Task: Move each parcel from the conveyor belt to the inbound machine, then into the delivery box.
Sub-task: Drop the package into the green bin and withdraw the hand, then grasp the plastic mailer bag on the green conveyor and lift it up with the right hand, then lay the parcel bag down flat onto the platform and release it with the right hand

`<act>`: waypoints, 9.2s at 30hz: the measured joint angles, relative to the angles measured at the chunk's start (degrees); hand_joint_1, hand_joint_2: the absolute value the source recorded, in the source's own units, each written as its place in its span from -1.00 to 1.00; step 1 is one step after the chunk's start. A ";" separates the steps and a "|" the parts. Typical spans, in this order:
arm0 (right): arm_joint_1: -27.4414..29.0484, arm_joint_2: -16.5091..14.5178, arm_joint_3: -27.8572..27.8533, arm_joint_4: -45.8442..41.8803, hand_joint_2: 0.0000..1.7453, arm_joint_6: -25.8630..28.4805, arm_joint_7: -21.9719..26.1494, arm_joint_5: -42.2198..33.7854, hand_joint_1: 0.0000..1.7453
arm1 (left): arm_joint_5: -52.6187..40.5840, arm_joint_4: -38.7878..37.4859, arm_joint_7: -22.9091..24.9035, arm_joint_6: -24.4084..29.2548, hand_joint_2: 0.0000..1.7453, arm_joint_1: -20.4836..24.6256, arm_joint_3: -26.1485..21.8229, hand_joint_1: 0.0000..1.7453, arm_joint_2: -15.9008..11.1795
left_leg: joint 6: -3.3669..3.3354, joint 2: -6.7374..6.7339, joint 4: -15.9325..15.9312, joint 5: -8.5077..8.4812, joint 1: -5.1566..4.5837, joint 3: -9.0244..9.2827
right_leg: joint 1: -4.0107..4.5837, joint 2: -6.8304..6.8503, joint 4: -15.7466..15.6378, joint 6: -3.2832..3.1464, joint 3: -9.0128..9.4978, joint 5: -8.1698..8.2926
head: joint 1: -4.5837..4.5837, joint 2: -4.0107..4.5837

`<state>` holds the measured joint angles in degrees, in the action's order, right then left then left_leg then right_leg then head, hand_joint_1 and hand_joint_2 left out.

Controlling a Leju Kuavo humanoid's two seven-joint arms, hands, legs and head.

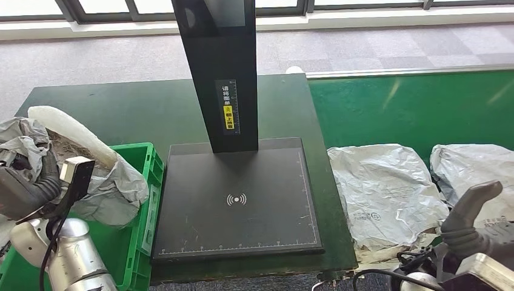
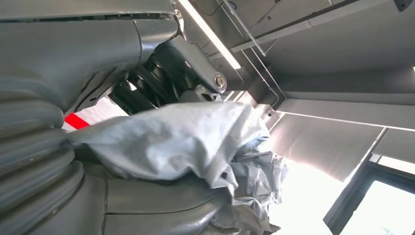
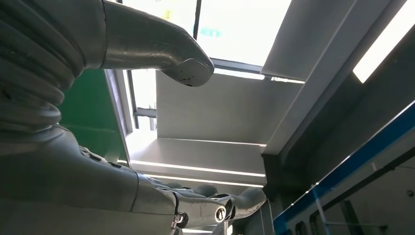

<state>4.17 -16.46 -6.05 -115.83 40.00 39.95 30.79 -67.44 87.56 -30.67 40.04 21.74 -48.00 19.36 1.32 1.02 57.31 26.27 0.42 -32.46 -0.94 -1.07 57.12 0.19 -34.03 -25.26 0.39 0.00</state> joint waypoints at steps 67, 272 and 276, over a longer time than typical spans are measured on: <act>-8.59 -0.01 -10.28 40.63 1.00 -0.03 -17.46 36.40 -1.00 | 61.84 -1.40 -8.09 -29.49 1.00 -8.62 47.26 -1.00 -1.43 | -0.05 0.40 0.06 -0.06 0.06 -0.34 | 0.08 0.51 -0.03 0.05 -0.06 0.03 | -0.04 0.00; -1.77 1.86 21.60 14.46 -1.00 0.05 0.14 15.25 -1.00 | 53.09 -7.32 -5.22 -37.26 1.00 -10.17 58.84 -1.00 -2.28 | -0.29 0.11 0.14 0.10 0.09 -0.24 | -0.04 0.18 -0.21 0.27 -0.05 0.05 | -0.03 0.00; -1.24 1.69 20.22 11.28 0.50 0.10 0.11 15.53 -1.00 | 51.75 -8.82 -4.46 -36.97 1.00 -9.71 60.13 -1.00 -2.26 | -0.30 0.03 0.14 0.10 0.06 -0.21 | -0.06 0.09 -0.21 0.27 -0.06 0.08 | -0.02 0.00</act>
<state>2.93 -14.77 14.16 -104.54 40.10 40.07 46.32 -15.69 78.73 -35.14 3.07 12.03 12.13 17.10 1.03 1.05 57.45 26.37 0.48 -32.67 -1.01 -0.97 56.91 0.46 -34.09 -25.19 0.37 0.00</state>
